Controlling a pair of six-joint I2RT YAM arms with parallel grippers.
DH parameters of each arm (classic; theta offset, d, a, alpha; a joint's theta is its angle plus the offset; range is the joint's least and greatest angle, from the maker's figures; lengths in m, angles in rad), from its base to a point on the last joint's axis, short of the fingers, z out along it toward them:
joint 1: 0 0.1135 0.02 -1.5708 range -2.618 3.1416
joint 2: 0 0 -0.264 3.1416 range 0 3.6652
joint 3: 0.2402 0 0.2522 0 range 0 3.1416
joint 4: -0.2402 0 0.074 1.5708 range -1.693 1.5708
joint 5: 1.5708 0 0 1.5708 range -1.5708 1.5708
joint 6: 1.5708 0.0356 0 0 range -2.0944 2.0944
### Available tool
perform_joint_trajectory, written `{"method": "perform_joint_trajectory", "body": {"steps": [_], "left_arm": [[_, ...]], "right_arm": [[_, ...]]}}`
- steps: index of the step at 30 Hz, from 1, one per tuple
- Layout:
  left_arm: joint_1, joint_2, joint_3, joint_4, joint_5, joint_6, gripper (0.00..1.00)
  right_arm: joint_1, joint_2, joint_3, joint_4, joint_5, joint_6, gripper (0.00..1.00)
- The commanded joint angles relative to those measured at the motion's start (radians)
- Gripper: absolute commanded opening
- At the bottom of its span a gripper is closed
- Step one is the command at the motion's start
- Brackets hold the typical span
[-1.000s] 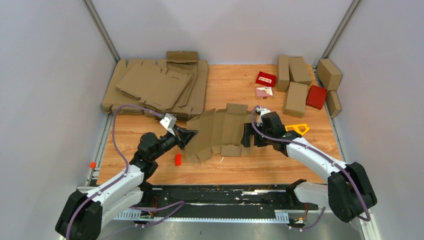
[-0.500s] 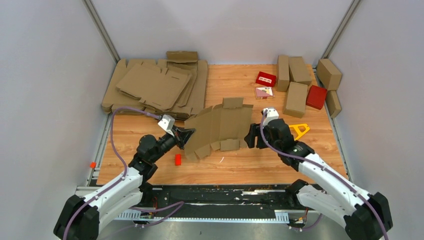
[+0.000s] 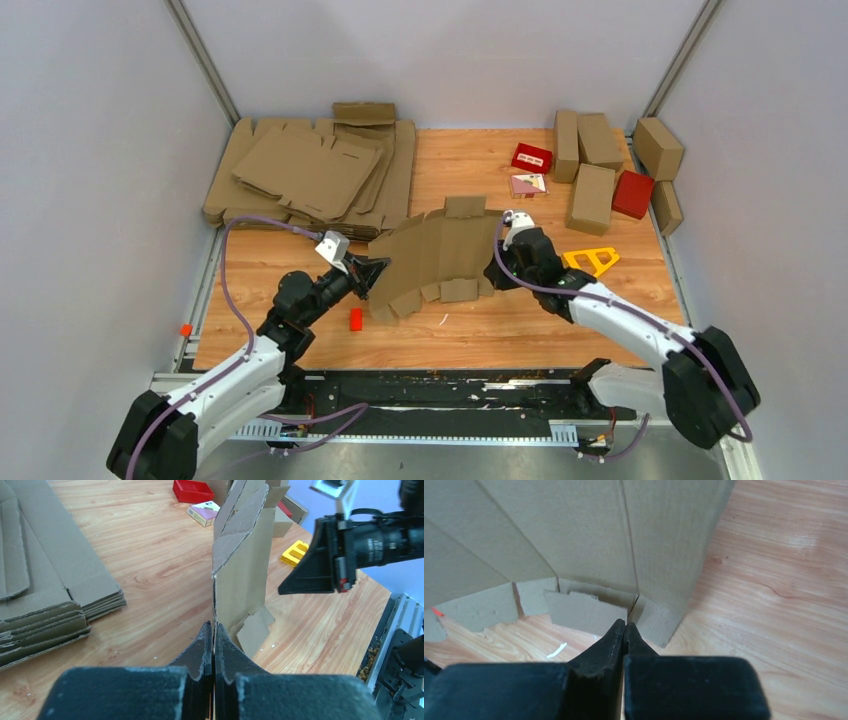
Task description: Fold the paper box
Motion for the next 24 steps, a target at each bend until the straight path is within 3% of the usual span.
{"method": "perform_joint_trajectory", "body": {"steps": [1,12,18,24], "left_arm": [[-0.005,-0.017,-0.006,0.04,-0.001,0.016,0.0],[-0.011,0.001,-0.004,0.04,-0.007,0.022,0.0],[-0.012,0.007,0.001,0.032,-0.015,0.028,0.0],[-0.014,-0.009,-0.007,0.024,-0.048,0.034,0.0]], "right_arm": [[0.007,0.131,0.093,0.097,0.009,0.052,0.0],[0.006,0.325,0.109,0.171,0.03,0.075,0.0],[0.006,0.366,0.126,0.185,-0.148,0.076,0.0],[0.007,0.297,0.073,0.251,-0.318,0.069,0.01]]}}
